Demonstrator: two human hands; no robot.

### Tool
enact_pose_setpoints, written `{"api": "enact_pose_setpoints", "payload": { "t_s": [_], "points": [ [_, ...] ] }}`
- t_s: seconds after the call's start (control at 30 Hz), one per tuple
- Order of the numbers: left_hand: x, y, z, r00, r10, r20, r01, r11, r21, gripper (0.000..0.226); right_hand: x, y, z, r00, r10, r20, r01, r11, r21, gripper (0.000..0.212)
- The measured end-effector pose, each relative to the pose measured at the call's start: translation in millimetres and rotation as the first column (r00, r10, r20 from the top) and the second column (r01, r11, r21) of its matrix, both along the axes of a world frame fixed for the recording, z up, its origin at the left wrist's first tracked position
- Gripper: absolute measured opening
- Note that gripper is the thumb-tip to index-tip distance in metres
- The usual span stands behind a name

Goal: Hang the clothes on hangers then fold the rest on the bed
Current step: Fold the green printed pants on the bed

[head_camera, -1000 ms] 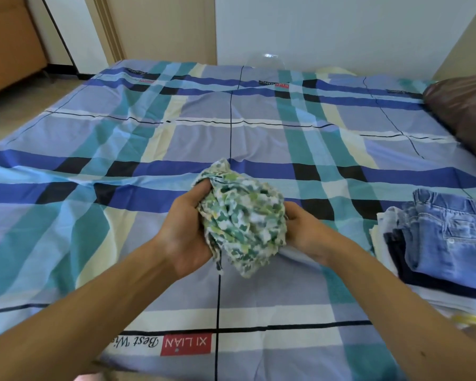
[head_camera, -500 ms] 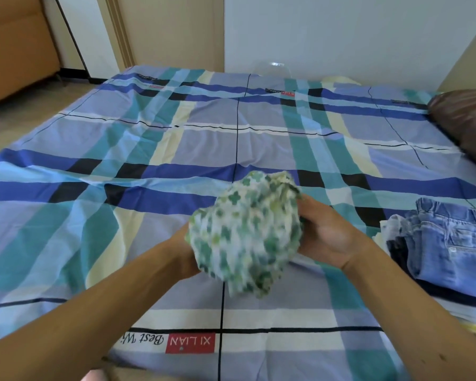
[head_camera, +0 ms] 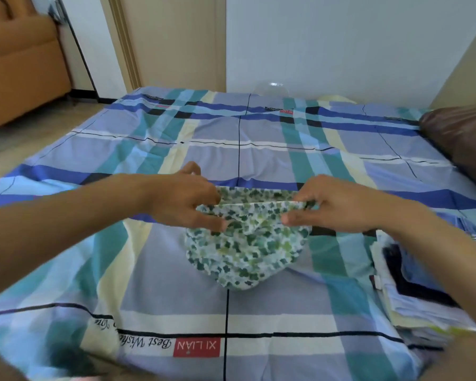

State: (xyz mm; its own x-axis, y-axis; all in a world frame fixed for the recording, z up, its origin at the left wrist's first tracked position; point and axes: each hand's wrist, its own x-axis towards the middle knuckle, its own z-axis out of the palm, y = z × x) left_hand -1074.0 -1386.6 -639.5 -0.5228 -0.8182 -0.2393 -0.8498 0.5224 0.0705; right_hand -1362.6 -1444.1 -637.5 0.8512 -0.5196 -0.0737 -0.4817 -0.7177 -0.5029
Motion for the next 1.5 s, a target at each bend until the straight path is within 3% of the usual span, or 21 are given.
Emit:
{"api": "enact_pose_setpoints", "payload": {
  "t_s": [0.1, 0.2, 0.27, 0.33, 0.4, 0.53, 0.67, 0.77, 0.93, 1.03, 1.07, 1.17, 1.23, 1.27, 1.37, 1.43, 1.5],
  "points": [
    [-6.6, -9.5, 33.3, 0.966, -0.022, 0.258, 0.071, 0.981, -0.181, 0.065, -0.9, -11.1, 36.0, 0.998, 0.028, -0.065, -0.037, 0.989, -0.145, 0.06],
    [-11.7, -18.2, 82.3, 0.98, 0.022, 0.196, 0.035, 0.958, -0.284, 0.078, 1.5, -15.8, 81.7, 0.999, 0.014, -0.049, -0.027, 0.956, -0.291, 0.053],
    [-12.1, -24.4, 119.1, 0.984, 0.061, 0.169, 0.002, 0.936, -0.352, 0.082, 6.1, -14.9, 113.8, 0.999, 0.004, 0.05, 0.016, 0.919, -0.393, 0.049],
    [-22.7, -28.7, 147.9, 0.994, 0.03, -0.109, -0.057, 0.965, -0.257, 0.069, 18.3, -14.3, 141.3, 0.972, -0.009, 0.233, 0.107, 0.905, -0.412, 0.048],
    [-41.5, -33.8, 160.2, 0.879, -0.052, -0.473, -0.014, 0.991, -0.135, 0.048, 35.8, -14.3, 160.6, 0.931, -0.001, 0.366, 0.154, 0.909, -0.389, 0.047],
    [-32.0, -40.9, 162.0, 0.808, -0.042, -0.587, -0.062, 0.986, -0.156, 0.035, 36.9, -23.4, 166.4, 0.966, -0.036, 0.257, 0.111, 0.952, -0.286, 0.059],
    [22.9, -39.7, 166.4, 0.886, 0.11, -0.451, -0.159, 0.985, -0.071, 0.034, -9.9, -45.8, 143.4, 0.974, -0.222, -0.04, 0.216, 0.969, -0.119, 0.078],
    [27.9, -36.1, 170.2, 0.958, 0.092, -0.272, -0.129, 0.984, -0.121, 0.047, -8.3, -52.5, 155.2, 0.965, -0.261, 0.04, 0.264, 0.954, -0.139, 0.098],
    [10.6, -30.6, 227.7, 0.989, -0.024, -0.143, -0.048, 0.874, -0.484, 0.05, 18.3, -47.3, 209.8, 0.949, -0.11, 0.295, 0.211, 0.918, -0.336, 0.066],
    [14.8, -37.8, 208.6, 0.998, 0.052, 0.032, -0.035, 0.914, -0.404, 0.048, 23.6, -50.1, 191.1, 0.983, -0.171, 0.073, 0.185, 0.882, -0.434, 0.042],
    [16.9, -40.4, 198.5, 0.996, 0.077, 0.038, -0.057, 0.925, -0.376, 0.04, 22.8, -55.4, 184.6, 0.979, -0.192, 0.061, 0.199, 0.868, -0.454, 0.039],
    [26.7, -45.9, 191.6, 0.991, 0.014, -0.132, -0.07, 0.902, -0.426, 0.028, 12.0, -67.7, 181.5, 0.948, -0.221, 0.23, 0.305, 0.841, -0.447, 0.03],
    [22.8, -42.6, 195.7, 0.993, 0.003, -0.119, -0.051, 0.914, -0.402, 0.021, 10.5, -66.3, 181.3, 0.968, -0.213, 0.132, 0.25, 0.845, -0.473, 0.03],
    [19.0, -40.2, 196.0, 0.996, 0.005, -0.089, -0.039, 0.921, -0.387, 0.022, 10.1, -66.1, 181.8, 0.973, -0.2, 0.112, 0.229, 0.84, -0.492, 0.029],
    [13.7, -37.3, 200.4, 0.985, -0.035, -0.169, -0.053, 0.87, -0.491, 0.039, 14.5, -64.6, 194.3, 0.931, -0.182, 0.316, 0.322, 0.815, -0.482, 0.018],
    [10.5, -37.0, 211.4, 0.963, 0.063, -0.264, -0.182, 0.871, -0.457, 0.046, 18.8, -59.1, 200.5, 0.93, -0.167, 0.327, 0.298, 0.863, -0.409, 0.015],
    [5.9, -38.8, 212.8, 0.927, 0.256, -0.276, -0.337, 0.89, -0.306, 0.054, 27.0, -50.2, 199.8, 0.926, -0.167, 0.339, 0.279, 0.907, -0.316, 0.018]
  ]
}}
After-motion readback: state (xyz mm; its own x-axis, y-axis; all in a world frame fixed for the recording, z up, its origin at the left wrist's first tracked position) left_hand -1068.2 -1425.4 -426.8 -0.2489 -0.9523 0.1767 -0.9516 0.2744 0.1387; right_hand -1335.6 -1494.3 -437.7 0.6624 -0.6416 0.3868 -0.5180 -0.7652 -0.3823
